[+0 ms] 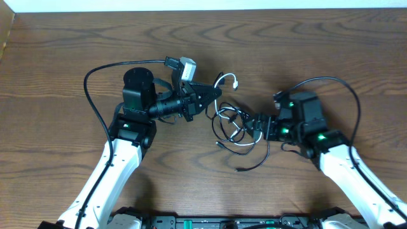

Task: Untangle cables

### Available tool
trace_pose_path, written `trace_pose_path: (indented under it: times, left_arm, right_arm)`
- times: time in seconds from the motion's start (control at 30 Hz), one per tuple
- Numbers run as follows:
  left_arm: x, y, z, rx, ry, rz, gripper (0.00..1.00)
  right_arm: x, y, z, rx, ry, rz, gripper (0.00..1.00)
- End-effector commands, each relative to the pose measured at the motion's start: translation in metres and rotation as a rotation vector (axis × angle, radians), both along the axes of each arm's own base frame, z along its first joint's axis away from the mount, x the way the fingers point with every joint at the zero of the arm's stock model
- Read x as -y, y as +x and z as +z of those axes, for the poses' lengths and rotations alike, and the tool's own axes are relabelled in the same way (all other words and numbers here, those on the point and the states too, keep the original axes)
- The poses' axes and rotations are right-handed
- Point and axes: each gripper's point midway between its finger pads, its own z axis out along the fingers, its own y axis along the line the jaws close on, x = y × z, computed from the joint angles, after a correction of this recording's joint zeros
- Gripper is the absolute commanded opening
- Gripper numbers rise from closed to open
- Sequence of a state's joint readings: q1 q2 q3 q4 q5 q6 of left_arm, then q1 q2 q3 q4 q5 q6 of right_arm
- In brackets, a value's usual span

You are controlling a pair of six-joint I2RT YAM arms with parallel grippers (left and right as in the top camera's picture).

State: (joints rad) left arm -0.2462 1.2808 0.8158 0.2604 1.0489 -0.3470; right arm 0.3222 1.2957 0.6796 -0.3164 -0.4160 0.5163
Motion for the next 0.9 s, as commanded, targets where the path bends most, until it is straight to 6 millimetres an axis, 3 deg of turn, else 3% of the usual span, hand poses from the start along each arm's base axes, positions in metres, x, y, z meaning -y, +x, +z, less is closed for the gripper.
trace_pose_path:
  times: [0.0, 0.13, 0.2, 0.3, 0.37, 0.43, 0.63, 0.87]
  left_arm:
    - [0.006, -0.011, 0.007, 0.006, -0.016, -0.039, 0.08]
    - [0.013, -0.016, 0.008, 0.007, -0.016, -0.060, 0.08]
    - [0.014, -0.019, 0.010, 0.012, -0.019, -0.065, 0.08]
    - [0.012, -0.021, 0.017, 0.033, -0.024, -0.062, 0.08]
    - [0.007, -0.023, 0.027, 0.064, -0.031, -0.047, 0.08]
    - [0.001, -0.025, 0.037, 0.097, -0.039, -0.030, 0.08]
    - [-0.033, -0.026, 0.072, 0.204, -0.059, 0.073, 0.08]
    - [-0.085, -0.017, 0.085, 0.208, -0.052, 0.252, 0.08]
  right_arm:
    - [-0.010, 0.000, -0.017, -0.039, -0.041, 0.000, 0.99]
    - [-0.016, -0.001, -0.039, -0.066, -0.097, 0.009, 0.99]
    - [-0.005, 0.000, -0.059, -0.088, -0.199, -0.041, 0.99]
    - [0.024, -0.002, -0.076, -0.125, -0.343, -0.165, 0.99]
    - [0.058, -0.009, -0.084, -0.168, -0.476, -0.299, 0.99]
    - [0.078, -0.016, -0.086, -0.196, -0.553, -0.364, 0.99]
    - [0.125, -0.036, -0.087, -0.280, -0.702, -0.511, 0.99]
    - [0.150, -0.039, -0.088, -0.338, -0.696, -0.617, 0.99]
